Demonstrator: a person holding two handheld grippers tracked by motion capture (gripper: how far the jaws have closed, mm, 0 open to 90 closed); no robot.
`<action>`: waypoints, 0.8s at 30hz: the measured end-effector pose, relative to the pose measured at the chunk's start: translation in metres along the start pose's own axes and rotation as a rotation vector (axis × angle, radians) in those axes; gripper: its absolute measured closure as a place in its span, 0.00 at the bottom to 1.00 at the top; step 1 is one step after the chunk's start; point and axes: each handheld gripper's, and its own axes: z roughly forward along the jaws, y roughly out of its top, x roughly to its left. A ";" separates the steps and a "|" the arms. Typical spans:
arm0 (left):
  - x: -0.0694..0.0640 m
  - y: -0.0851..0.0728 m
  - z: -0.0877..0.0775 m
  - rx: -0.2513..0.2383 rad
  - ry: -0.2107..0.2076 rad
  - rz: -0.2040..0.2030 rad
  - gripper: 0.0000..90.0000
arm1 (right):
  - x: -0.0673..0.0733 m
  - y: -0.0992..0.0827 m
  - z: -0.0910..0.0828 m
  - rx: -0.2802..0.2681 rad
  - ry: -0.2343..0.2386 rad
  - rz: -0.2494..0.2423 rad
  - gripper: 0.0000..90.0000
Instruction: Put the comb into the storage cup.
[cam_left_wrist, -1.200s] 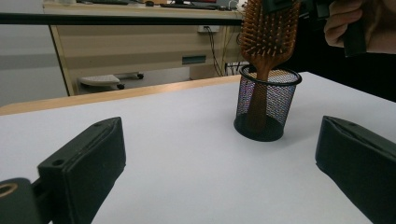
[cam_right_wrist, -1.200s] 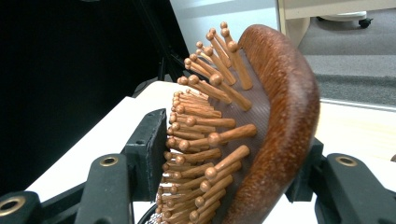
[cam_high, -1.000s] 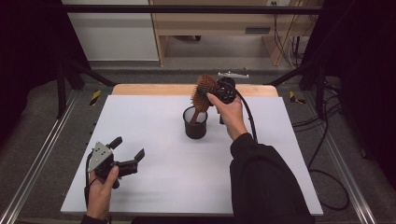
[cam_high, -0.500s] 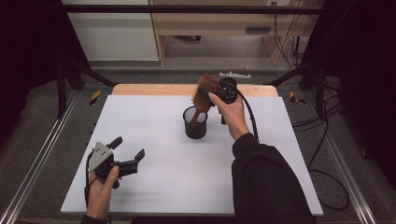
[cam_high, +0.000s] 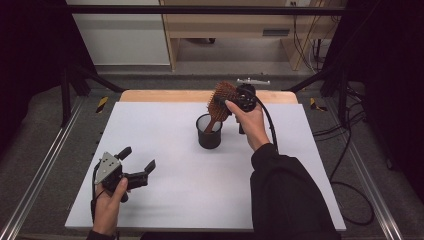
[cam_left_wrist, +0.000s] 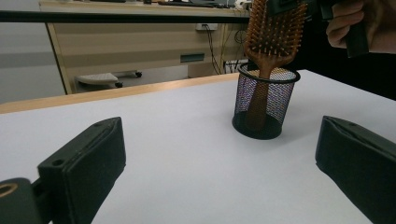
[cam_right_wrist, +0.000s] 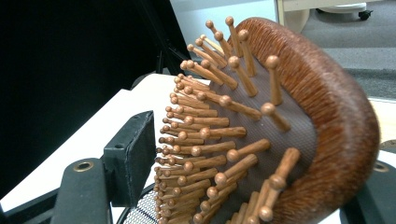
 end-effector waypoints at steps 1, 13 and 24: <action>0.000 0.000 0.000 0.000 0.000 0.000 0.02 | 0.000 0.000 0.000 0.001 0.001 -0.001 0.33; 0.000 0.000 0.000 0.001 -0.003 -0.001 0.02 | 0.002 -0.002 0.002 0.007 -0.003 -0.006 0.30; 0.000 0.000 0.000 0.002 -0.004 0.000 0.02 | 0.000 -0.002 0.001 0.005 -0.011 -0.009 0.22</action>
